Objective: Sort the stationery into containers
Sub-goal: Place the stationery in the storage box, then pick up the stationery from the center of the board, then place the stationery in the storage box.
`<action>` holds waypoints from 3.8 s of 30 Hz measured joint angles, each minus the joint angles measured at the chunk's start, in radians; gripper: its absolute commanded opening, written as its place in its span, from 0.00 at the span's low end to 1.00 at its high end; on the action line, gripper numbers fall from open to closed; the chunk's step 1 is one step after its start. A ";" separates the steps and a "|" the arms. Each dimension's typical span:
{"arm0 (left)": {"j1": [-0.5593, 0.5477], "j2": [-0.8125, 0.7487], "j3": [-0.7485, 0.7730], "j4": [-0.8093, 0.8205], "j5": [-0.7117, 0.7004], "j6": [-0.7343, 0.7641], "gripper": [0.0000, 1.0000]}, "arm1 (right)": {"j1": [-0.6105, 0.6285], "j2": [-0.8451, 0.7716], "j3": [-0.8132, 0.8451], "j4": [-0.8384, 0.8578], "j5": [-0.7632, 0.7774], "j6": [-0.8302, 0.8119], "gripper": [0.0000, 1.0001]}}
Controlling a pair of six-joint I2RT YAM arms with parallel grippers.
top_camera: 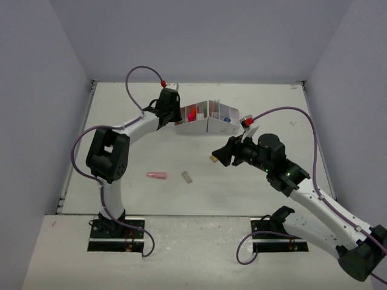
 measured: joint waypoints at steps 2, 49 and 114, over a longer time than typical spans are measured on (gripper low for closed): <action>0.001 -0.007 -0.010 0.005 0.006 0.000 0.34 | 0.000 0.007 0.000 0.000 0.000 0.000 0.58; -0.267 -0.753 -0.812 -0.486 -0.357 -1.026 1.00 | 0.000 0.025 -0.007 0.021 -0.033 -0.001 0.58; 0.073 -0.081 -0.102 0.160 0.231 0.113 0.06 | -0.001 -0.067 -0.036 0.018 -0.016 -0.012 0.58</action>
